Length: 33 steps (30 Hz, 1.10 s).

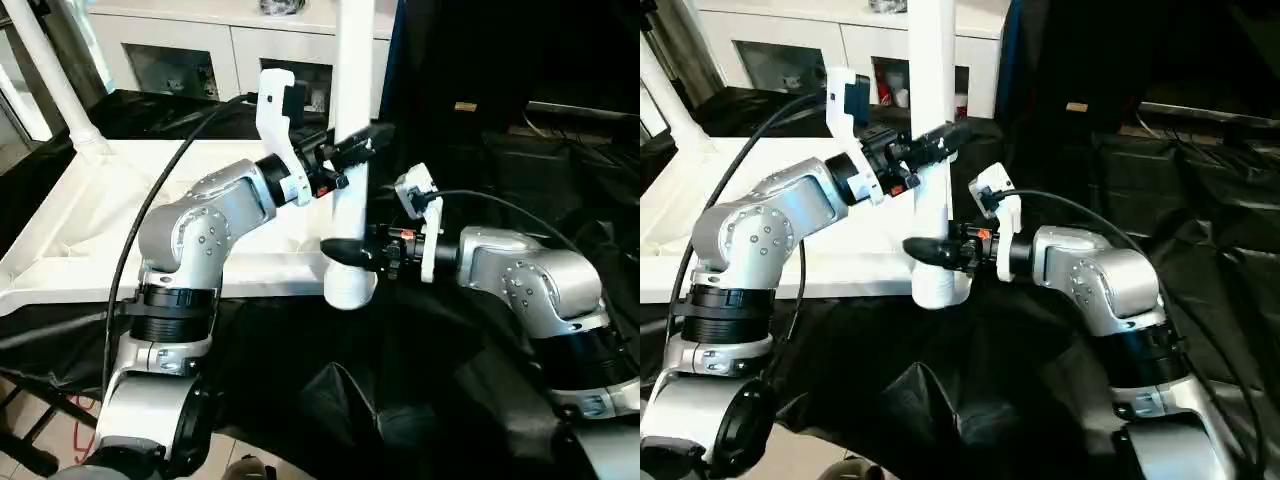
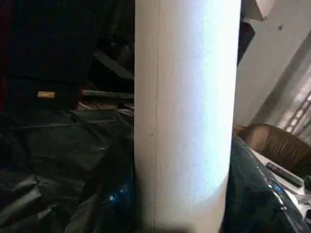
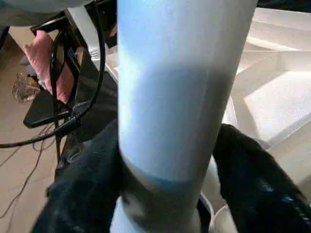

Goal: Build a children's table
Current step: Pick table leg

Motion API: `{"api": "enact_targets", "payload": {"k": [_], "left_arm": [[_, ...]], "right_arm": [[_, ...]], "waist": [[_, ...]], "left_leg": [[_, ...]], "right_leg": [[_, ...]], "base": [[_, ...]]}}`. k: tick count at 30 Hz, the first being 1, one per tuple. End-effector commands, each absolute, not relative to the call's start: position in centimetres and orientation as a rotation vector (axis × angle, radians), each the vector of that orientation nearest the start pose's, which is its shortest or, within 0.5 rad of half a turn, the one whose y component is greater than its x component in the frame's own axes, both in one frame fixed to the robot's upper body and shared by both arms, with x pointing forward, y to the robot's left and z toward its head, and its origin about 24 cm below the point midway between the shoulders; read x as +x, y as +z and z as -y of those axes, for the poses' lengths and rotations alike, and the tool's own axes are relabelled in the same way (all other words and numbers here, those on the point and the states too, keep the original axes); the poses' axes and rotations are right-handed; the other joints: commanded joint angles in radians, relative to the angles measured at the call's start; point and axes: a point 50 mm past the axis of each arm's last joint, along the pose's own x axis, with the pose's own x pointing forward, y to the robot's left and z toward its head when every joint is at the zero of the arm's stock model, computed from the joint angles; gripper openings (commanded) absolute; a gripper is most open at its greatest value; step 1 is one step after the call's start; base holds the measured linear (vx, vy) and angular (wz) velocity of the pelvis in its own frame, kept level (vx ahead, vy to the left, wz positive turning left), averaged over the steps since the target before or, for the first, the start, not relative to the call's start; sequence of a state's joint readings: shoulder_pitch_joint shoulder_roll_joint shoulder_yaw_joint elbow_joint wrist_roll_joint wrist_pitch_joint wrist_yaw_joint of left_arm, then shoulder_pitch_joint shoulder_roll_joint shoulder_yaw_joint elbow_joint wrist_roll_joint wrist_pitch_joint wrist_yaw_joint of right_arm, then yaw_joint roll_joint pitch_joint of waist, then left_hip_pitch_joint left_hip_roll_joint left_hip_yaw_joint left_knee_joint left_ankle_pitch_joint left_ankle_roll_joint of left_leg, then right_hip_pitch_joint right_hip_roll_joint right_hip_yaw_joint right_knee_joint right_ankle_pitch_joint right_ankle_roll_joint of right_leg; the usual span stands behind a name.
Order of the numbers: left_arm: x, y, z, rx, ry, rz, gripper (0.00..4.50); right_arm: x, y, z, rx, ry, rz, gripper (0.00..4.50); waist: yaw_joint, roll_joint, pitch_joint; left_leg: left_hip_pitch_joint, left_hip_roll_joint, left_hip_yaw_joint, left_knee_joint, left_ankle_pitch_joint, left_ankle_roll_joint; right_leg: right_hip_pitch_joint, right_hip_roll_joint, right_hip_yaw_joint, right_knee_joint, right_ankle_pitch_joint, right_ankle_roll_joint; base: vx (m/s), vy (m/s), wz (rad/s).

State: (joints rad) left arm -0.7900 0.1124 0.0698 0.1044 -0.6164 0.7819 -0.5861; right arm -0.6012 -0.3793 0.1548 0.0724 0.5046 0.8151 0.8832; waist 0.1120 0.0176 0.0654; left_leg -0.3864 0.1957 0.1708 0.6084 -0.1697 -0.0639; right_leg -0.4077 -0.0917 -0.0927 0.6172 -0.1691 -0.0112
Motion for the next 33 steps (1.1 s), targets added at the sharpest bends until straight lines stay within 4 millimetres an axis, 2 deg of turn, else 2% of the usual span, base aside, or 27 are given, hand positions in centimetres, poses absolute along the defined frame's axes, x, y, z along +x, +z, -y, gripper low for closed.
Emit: {"api": "enact_targets", "payload": {"k": [1,8,9,16,17,20,25,33], "left_arm": [[32.9,21.4,-6.5,-0.367,-1.114,-0.006,1.79],[32.6,21.4,-6.3,-0.341,-1.152,-0.004,1.79],[32.6,21.4,-6.2,-0.34,-1.158,-0.004,1.79],[32.6,21.3,-6.3,-0.331,-1.157,-0.004,1.79],[32.7,21.3,-6.4,-0.33,-1.157,-0.003,1.79],[32.7,21.3,-6.4,-0.329,-1.157,-0.002,1.79],[32.7,21.3,-6.5,-0.325,-1.158,-0.002,1.79],[32.9,21.4,-6.9,-0.319,-1.133,0.004,1.79]], "right_arm": [[31.0,13.5,10.9,0.086,1.181,-0.369,2.96],[31.0,12.8,10.8,0.104,1.175,-0.427,2.96],[31.0,12.7,10.8,0.11,1.175,-0.432,2.96],[30.8,12.6,10.7,0.139,1.181,-0.444,2.96],[30.8,12.6,10.7,0.144,1.18,-0.446,2.69],[30.8,12.6,10.7,0.149,1.179,-0.448,2.62],[30.9,12.6,10.7,0.16,1.174,-0.449,2.02],[30.9,12.5,10.7,0.165,1.165,-0.45,1.9]], "waist": [[0.0,-0.021,-0.087],[0.001,-0.02,-0.088],[0.0,-0.023,-0.087],[0.0,-0.021,-0.087],[0.0,-0.021,-0.087],[0.0,-0.02,-0.088],[0.0,-0.019,-0.088],[0.001,-0.019,-0.088]], "left_leg": [[0.011,0.023,-0.001,-0.059,-0.103,0.027],[0.012,0.024,-0.001,-0.059,-0.106,0.026],[0.011,0.023,-0.001,-0.06,-0.104,0.027],[0.011,0.024,-0.001,-0.06,-0.103,0.024],[0.012,0.024,-0.002,-0.06,-0.106,0.023],[0.012,0.025,-0.002,-0.06,-0.103,0.024],[0.013,0.024,-0.001,-0.06,-0.103,0.022],[0.012,0.024,-0.002,-0.06,-0.104,0.018]], "right_leg": [[0.064,-0.051,0.048,-0.067,-0.186,-0.176],[0.064,-0.051,0.048,-0.066,-0.192,-0.175],[0.064,-0.05,0.048,-0.067,-0.187,-0.177],[0.064,-0.051,0.049,-0.065,-0.18,-0.179],[0.064,-0.051,0.048,-0.066,-0.185,-0.178],[0.063,-0.051,0.048,-0.064,-0.176,-0.18],[0.063,-0.051,0.049,-0.064,-0.174,-0.181],[0.064,-0.051,0.048,-0.064,-0.18,-0.178]], "base": [[0.0,0.0,0.0],[0.0,0.0,0.0],[0.0,0.0,0.0],[0.0,0.0,0.0],[0.0,0.0,0.0],[0.0,0.0,0.0],[0.0,0.0,0.0],[0.0,0.0,0.0]]}}
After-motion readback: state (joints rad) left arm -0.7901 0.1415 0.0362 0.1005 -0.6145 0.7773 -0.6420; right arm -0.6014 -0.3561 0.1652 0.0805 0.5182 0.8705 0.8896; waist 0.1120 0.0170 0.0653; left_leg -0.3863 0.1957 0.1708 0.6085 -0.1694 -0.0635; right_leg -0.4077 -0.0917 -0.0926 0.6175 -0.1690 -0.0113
